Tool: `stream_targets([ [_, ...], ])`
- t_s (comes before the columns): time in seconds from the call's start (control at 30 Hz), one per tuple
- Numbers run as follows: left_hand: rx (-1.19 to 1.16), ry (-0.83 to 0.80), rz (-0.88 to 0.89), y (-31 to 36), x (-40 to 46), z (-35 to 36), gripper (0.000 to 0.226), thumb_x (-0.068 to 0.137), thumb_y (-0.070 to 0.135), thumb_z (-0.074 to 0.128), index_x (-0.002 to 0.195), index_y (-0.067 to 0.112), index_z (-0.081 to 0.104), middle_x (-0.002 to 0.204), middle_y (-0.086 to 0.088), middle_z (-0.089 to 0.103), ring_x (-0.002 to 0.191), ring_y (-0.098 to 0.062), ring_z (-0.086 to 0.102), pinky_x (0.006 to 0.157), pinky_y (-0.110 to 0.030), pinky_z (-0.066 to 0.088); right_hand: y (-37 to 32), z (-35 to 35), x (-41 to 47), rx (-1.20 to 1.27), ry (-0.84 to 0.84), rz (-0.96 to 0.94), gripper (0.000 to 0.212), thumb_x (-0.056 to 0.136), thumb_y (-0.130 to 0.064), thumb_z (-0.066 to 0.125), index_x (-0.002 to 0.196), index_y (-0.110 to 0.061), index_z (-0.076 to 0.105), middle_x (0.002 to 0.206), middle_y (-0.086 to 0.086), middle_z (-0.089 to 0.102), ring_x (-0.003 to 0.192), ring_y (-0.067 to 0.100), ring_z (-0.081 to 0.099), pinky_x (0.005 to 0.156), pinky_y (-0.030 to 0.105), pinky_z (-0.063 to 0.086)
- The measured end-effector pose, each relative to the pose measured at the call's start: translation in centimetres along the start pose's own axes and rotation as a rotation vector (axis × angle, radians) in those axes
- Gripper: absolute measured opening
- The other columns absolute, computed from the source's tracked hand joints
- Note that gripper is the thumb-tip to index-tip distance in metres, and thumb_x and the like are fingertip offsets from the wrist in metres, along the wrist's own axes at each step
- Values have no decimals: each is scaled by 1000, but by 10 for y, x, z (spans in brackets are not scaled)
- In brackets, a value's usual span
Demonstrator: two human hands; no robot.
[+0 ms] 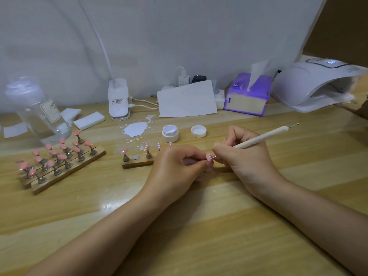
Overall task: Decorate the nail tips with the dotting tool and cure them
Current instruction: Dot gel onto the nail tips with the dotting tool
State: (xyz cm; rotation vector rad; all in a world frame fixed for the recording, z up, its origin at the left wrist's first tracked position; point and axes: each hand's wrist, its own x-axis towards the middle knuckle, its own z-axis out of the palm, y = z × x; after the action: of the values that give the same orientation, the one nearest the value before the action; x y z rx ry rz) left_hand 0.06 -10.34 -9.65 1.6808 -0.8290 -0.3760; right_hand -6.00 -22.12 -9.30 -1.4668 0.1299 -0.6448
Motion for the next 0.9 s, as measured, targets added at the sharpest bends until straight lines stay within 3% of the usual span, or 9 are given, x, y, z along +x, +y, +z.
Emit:
stream_targets([
  [0.9,12,10,-8,-1,1,0,12,79,9,68,70,17,71,58,8,68,57,3,61,50,-12,48,-1,0,0,-9,-7,13,40,70,21,48,52,-11,32,34,-8,45,32,2,47,38,10,33],
])
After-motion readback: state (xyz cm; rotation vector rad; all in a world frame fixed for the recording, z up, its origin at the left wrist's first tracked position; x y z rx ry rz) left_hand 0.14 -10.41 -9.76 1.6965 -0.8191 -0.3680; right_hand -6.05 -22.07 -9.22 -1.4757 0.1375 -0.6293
